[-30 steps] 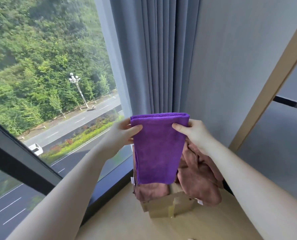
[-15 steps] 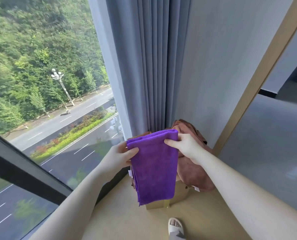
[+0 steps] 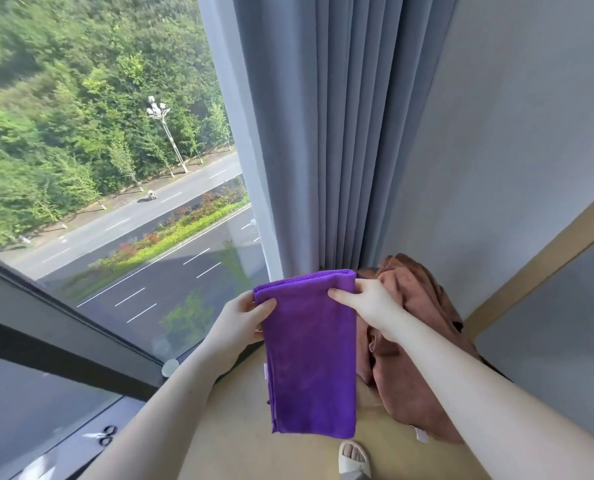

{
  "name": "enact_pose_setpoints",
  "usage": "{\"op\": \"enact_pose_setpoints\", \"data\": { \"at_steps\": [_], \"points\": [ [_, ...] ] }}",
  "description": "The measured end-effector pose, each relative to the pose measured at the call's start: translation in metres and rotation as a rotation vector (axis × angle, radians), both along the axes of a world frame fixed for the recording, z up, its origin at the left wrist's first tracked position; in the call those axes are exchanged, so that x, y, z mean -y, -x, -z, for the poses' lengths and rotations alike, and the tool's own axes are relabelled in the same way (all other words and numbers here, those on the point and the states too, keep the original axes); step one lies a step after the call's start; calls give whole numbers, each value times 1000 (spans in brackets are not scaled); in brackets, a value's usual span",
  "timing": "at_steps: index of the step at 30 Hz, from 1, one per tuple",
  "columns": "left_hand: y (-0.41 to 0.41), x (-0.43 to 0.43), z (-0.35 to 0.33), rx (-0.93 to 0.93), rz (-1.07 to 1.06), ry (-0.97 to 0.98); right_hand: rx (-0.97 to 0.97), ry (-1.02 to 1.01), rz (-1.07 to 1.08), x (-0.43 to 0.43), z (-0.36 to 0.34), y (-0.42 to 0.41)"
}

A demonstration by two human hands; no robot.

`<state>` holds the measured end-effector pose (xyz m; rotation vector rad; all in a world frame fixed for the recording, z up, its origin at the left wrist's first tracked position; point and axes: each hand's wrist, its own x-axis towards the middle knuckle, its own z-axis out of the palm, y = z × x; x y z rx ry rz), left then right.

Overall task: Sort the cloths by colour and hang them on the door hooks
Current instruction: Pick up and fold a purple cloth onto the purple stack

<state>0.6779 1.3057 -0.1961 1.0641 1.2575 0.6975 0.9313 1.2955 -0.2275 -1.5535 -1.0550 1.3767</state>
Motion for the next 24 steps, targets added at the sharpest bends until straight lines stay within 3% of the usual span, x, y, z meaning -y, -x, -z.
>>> {"op": "enact_pose_setpoints", "data": {
  "at_steps": [12, 24],
  "points": [
    [-28, -92, 76, -181, -317, 73, -46, 188, 14, -104, 67, -1],
    [-24, -161, 175, -286, -207, 203, 89, 382, 92, -152, 147, 2]
  ]
}}
